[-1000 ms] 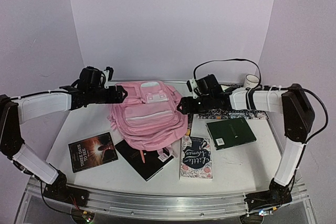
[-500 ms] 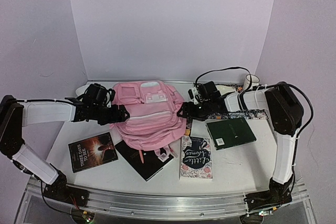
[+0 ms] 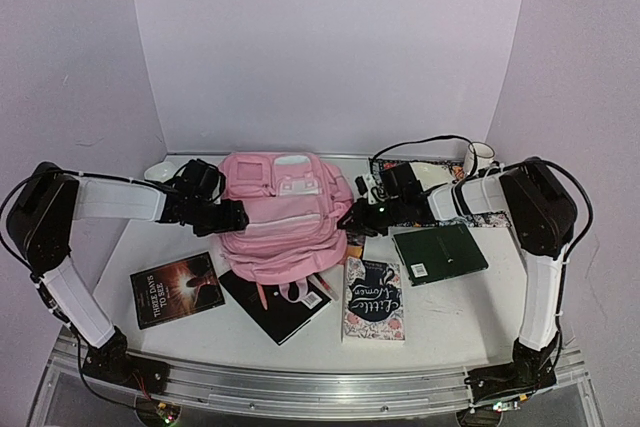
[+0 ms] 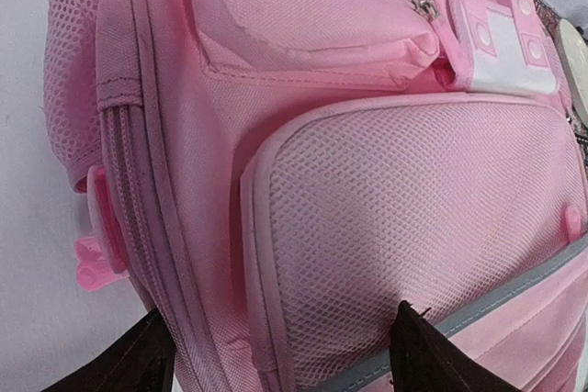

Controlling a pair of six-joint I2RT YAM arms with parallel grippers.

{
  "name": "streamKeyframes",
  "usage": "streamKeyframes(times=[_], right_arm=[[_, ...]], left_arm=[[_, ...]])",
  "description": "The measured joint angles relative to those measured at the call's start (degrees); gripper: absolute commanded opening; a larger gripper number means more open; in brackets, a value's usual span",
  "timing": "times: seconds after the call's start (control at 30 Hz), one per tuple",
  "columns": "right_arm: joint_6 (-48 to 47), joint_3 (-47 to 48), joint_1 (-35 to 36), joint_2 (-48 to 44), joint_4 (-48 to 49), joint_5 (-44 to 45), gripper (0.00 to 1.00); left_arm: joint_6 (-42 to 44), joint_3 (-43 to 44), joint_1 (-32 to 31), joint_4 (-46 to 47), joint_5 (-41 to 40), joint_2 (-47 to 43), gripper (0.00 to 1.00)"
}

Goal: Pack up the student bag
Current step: Pick up the book from the student bag.

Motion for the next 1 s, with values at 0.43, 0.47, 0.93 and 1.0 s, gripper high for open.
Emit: streamKeyframes(times=[0.43, 0.47, 0.93, 1.0], right_arm=[[8.4, -7.7, 1.0, -3.1, 10.4, -1.9, 0.0], [8.9, -8.6, 1.2, -3.8, 11.4, -1.7, 0.0], [13.0, -17.1, 6.0, -8.4, 23.6, 3.7, 0.0], [13.1, -17.3, 6.6, -8.4, 24.4, 4.3, 0.0]], left_arm=[[3.6, 7.1, -1.3, -3.3, -5.4, 3.3, 0.83], [4.0, 7.7, -1.9, -4.2, -6.5, 3.2, 0.83], [1.2, 17.5, -7.6, -16.1, -21.6, 0.6, 0.83], [0.4, 18.6, -7.8, -17.0, -22.0, 0.6, 0.82]])
